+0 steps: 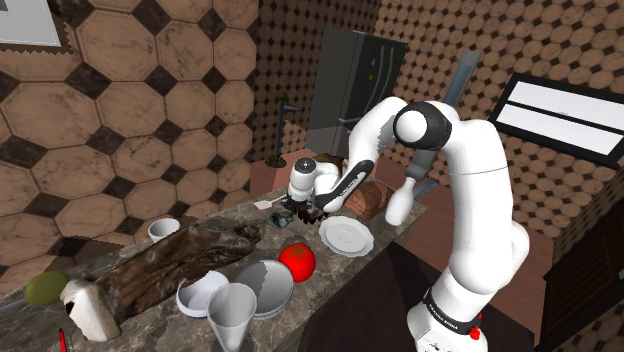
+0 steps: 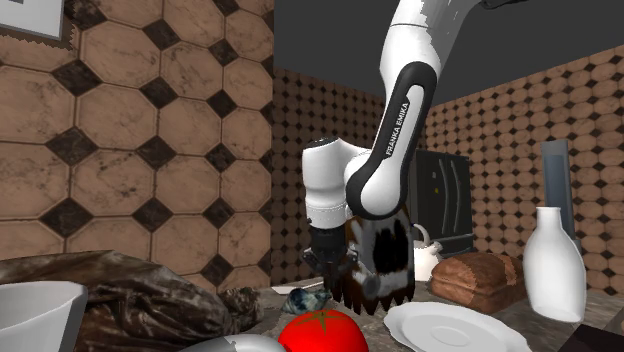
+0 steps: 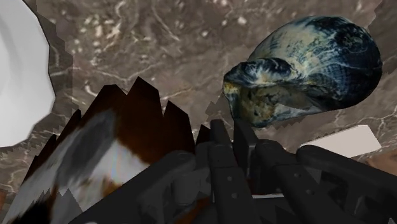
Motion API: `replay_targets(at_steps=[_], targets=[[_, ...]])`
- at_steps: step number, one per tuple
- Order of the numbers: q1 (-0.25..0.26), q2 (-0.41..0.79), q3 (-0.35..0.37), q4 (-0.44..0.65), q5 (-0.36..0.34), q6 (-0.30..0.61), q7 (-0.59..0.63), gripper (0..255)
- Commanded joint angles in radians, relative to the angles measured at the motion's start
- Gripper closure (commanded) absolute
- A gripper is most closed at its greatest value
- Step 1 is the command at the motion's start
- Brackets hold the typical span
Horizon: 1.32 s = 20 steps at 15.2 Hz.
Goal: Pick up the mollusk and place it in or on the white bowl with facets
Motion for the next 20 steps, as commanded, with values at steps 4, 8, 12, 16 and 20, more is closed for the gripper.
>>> replay_targets(at_steps=[4,8,12,16,20], targets=[[0.0,0.0,0.0,0.0,0.0,0.0,0.0,255],[-0.057,0.018,0.083,0.041,0.11,-0.058,-0.226,0],[-0.17,0.156,0.337,0.299,0.343,-0.397,-0.898,0],[-0.149,0.255,0.387,0.45,0.376,-0.554,-1.121,0],[-0.143,0.291,0.37,0.461,0.358,-0.527,-1.114,0]])
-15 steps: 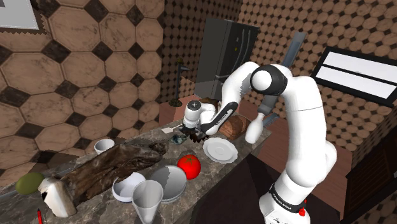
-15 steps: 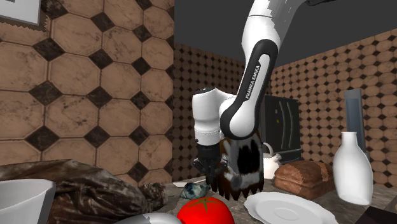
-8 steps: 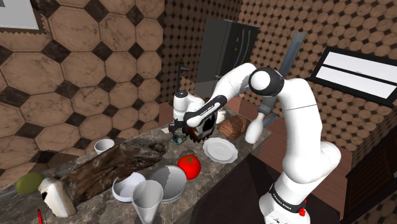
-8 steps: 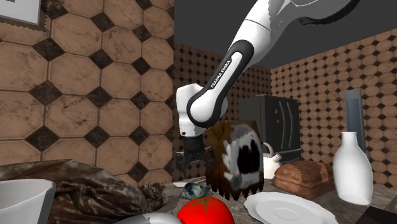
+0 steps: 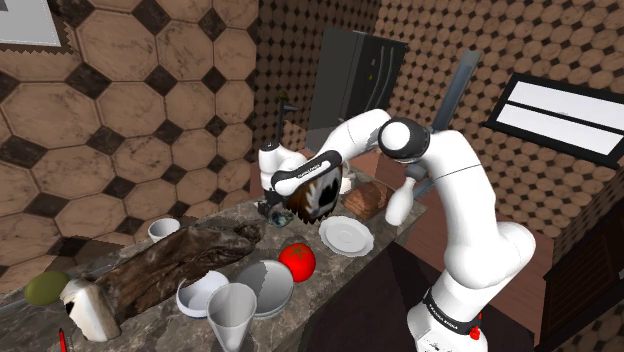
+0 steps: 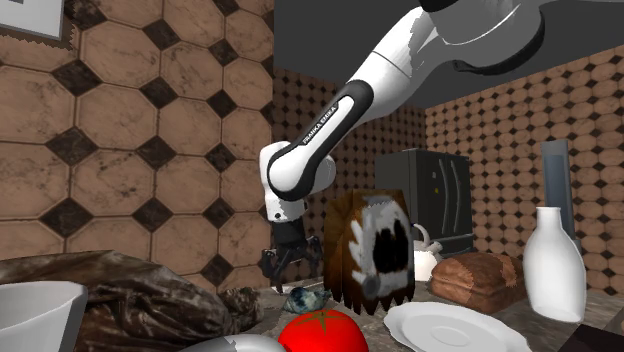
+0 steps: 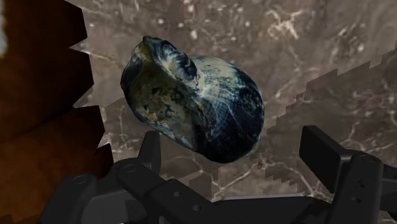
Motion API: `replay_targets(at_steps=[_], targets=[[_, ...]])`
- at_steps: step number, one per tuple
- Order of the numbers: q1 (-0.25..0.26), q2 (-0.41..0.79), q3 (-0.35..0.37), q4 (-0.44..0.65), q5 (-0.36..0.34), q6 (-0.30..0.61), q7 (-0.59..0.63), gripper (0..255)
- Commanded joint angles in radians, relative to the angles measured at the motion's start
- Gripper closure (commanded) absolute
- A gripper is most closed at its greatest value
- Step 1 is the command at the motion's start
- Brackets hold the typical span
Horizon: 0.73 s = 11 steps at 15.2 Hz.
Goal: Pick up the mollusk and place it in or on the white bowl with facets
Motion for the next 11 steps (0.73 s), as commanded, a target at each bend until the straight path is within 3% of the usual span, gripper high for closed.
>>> replay_targets(at_steps=[1,9,10,11], targets=[[0.002,0.017,-0.008,0.004,-0.008,0.012,0.001,0],[0.003,0.022,-0.01,0.006,-0.01,0.016,0.002,0],[0.003,0.022,-0.01,0.006,-0.01,0.016,0.002,255],[0.003,0.022,-0.01,0.006,-0.01,0.016,0.002,255]])
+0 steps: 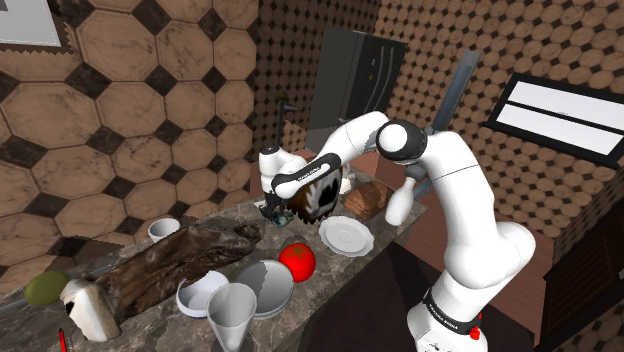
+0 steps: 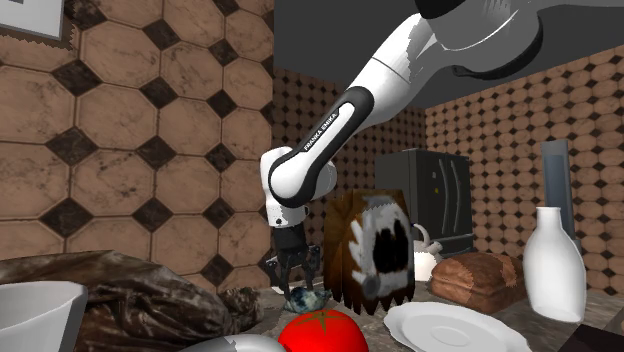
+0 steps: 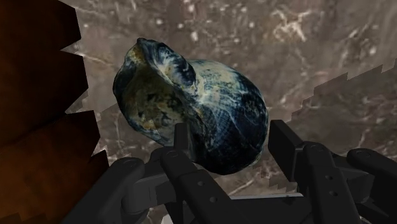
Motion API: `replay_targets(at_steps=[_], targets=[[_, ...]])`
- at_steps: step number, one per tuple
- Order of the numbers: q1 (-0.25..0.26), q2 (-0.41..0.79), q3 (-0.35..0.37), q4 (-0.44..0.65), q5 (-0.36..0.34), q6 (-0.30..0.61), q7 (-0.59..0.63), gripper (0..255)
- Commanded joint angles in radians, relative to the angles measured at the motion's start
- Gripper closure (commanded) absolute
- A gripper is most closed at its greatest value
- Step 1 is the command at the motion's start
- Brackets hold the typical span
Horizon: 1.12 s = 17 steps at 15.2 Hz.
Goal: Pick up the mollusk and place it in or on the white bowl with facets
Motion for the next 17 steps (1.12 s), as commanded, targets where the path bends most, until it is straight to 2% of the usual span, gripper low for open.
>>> replay_targets(at_steps=[1,8,17], targets=[[0.0,0.0,0.0,0.0,0.0,0.0,0.0,255],[0.0,0.0,0.0,0.0,0.0,0.0,0.0,255],[-0.027,-0.088,0.038,-0.031,0.04,-0.056,-0.028,255]])
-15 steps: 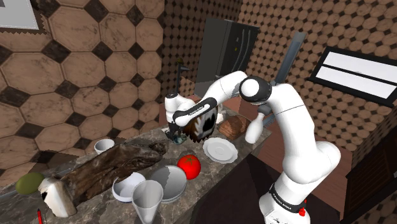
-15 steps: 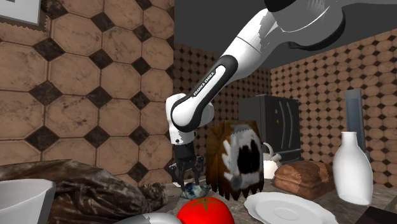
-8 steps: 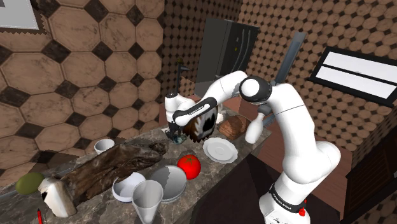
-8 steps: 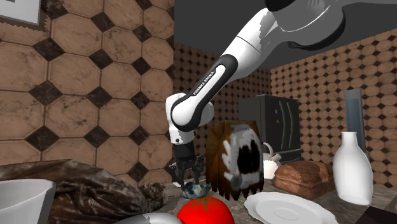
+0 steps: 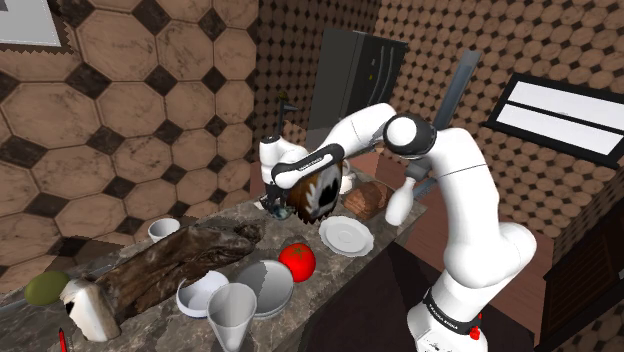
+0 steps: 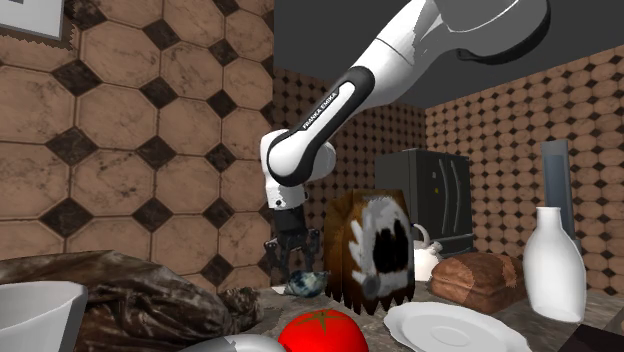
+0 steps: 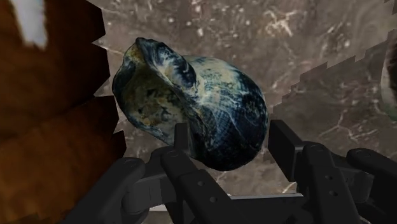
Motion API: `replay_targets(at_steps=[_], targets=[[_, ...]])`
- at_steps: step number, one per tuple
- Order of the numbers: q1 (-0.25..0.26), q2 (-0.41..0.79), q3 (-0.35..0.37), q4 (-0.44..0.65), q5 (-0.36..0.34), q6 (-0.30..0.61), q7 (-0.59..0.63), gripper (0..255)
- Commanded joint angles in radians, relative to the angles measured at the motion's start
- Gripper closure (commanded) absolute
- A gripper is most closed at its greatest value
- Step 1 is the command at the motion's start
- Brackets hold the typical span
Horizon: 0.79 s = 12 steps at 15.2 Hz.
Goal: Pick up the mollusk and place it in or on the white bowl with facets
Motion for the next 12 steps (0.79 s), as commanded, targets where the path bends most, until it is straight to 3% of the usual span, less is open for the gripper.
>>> replay_targets(at_steps=[1,12], targets=[[-0.009,-0.024,0.009,-0.013,0.009,-0.011,-0.006,255],[-0.037,-0.12,0.054,-0.023,0.063,-0.09,-0.046,255]])
